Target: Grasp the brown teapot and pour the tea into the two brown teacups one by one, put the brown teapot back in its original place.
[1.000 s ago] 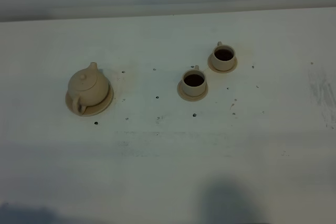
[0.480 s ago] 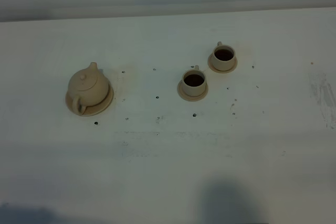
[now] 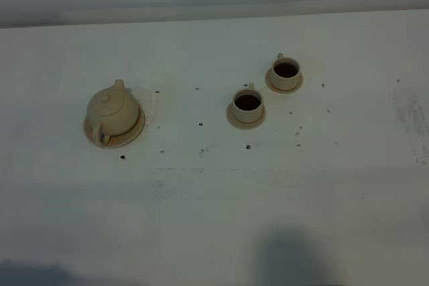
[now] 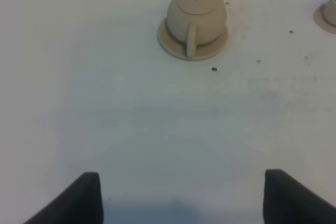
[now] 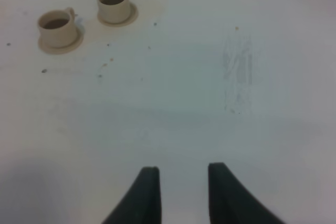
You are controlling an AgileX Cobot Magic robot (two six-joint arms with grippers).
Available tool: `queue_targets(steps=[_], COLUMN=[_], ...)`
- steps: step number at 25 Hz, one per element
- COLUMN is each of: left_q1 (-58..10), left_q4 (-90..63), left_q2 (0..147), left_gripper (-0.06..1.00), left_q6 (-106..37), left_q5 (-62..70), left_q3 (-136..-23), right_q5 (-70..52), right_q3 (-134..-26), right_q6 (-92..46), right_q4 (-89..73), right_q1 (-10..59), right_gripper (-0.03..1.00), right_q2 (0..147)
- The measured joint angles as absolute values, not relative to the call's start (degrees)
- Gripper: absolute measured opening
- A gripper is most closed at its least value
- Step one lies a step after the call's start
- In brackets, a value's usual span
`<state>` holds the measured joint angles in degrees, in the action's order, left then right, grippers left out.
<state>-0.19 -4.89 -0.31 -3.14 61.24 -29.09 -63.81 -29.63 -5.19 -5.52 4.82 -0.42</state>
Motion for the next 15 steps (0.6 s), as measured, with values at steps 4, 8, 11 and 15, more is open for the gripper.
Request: queue_targets(steps=[4, 8, 11, 15], left_q1=[-0.19, -0.19, -0.19, -0.25], left_q4=[-4.89, -4.89, -4.89, -4.89], left_q2=[-0.31, -0.31, -0.31, -0.31], left_gripper=[0.61, 0.61, 0.61, 0.61], left_q6=[-3.01, -3.01, -3.01, -3.01], left_q5=[61.24, 61.24, 61.24, 61.24], left_q3=[-29.09, -29.09, -29.09, -29.09], right_q5=[-63.81, -63.81, -63.81, -63.81], right_q3=[-29.63, -29.63, -29.63, -29.63], right_q6=[-5.19, -5.19, -5.19, -5.19], right_q4=[-5.52, -5.52, -5.52, -5.52], right_q1=[4.82, 4.82, 4.82, 4.82], right_gripper=[0.22, 0.22, 0.22, 0.22], right_q2=[-0.42, -0.42, -0.42, -0.42])
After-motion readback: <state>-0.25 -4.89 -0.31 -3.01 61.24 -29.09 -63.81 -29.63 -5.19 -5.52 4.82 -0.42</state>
